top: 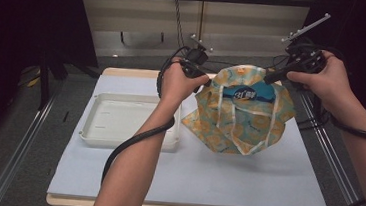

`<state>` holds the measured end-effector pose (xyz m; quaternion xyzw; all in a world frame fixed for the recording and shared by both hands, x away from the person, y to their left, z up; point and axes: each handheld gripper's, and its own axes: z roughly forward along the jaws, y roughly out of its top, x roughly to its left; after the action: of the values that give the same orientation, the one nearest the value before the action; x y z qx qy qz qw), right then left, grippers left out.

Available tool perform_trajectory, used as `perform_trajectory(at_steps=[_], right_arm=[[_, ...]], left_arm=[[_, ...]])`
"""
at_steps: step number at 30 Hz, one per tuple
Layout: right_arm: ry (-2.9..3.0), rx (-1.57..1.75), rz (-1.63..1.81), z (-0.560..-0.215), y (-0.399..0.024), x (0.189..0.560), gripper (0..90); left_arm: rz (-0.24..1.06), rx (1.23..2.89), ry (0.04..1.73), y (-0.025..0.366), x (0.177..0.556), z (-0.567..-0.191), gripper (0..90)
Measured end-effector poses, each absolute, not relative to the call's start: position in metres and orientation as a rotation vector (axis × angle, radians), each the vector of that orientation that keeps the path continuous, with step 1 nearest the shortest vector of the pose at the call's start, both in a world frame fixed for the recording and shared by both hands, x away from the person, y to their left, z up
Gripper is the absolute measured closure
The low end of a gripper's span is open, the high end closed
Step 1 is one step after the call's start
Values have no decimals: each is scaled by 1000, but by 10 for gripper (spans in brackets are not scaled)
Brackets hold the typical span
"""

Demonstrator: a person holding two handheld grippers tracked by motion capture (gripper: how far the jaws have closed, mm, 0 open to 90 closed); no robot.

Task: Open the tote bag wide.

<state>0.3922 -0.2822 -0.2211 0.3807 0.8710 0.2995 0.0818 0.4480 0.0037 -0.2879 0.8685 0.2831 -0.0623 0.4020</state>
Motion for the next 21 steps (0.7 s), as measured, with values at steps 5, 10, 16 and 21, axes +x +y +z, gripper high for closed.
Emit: perform_trajectory(at_steps=[5, 10, 16, 21], right_arm=[[2603, 1129, 880, -220, -280, 392, 895], [2582, 1145, 889, -218, -280, 393, 900], [2587, 1146, 871, -222, -276, 397, 900], [2590, 1163, 856, -225, -275, 401, 900]], left_arm=[[-142, 2185, 722, 12, 445, -283, 862], [-128, 2176, 714, 20, 444, -277, 791], [-141, 2172, 694, 23, 443, -273, 785], [-171, 2170, 658, 19, 442, -273, 880]])
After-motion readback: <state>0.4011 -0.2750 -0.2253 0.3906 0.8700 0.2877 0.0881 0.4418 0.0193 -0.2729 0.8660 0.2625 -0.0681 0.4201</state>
